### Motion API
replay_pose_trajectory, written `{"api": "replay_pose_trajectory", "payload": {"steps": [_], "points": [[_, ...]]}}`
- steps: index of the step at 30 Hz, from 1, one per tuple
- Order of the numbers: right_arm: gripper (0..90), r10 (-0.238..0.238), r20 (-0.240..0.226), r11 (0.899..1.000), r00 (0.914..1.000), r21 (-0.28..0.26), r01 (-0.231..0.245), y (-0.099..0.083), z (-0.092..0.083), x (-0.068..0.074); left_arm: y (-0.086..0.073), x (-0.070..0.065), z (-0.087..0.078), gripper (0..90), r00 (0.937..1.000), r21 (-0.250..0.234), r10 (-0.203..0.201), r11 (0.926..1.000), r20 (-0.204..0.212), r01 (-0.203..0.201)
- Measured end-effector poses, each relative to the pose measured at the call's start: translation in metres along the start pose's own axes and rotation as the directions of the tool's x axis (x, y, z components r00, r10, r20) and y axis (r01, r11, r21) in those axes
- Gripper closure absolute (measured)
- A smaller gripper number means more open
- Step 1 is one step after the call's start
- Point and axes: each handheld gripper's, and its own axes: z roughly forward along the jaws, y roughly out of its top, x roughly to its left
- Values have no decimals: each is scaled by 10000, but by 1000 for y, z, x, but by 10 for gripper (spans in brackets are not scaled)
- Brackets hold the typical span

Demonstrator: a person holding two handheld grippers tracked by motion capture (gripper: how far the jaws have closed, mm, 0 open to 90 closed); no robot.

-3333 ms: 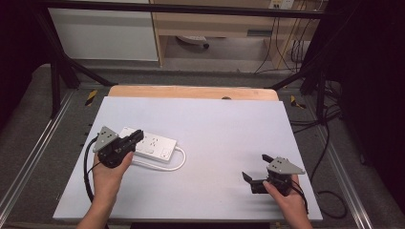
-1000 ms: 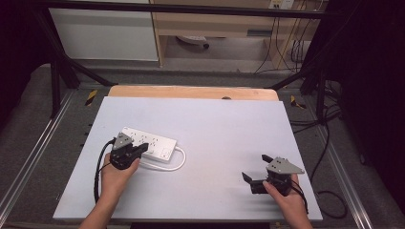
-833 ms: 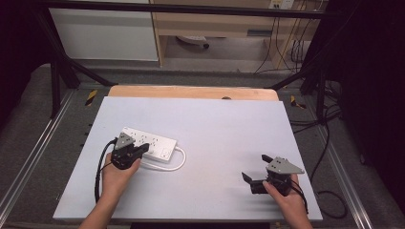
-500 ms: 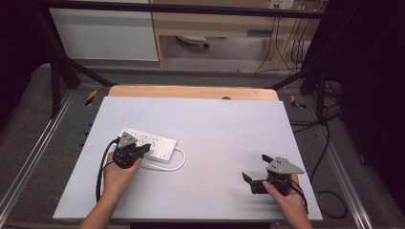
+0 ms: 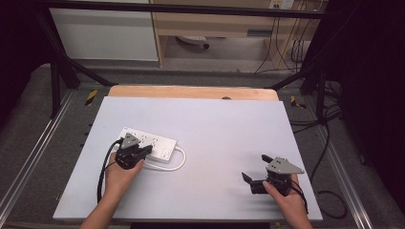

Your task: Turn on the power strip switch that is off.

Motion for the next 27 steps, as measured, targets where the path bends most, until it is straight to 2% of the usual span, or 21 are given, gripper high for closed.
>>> {"api": "replay_pose_trajectory", "payload": {"steps": [27], "points": [[25,-7,17,10000,10000,62,7,-1,0,0,1,-3,5,900,9999,93,128,9999,66,-129]]}}
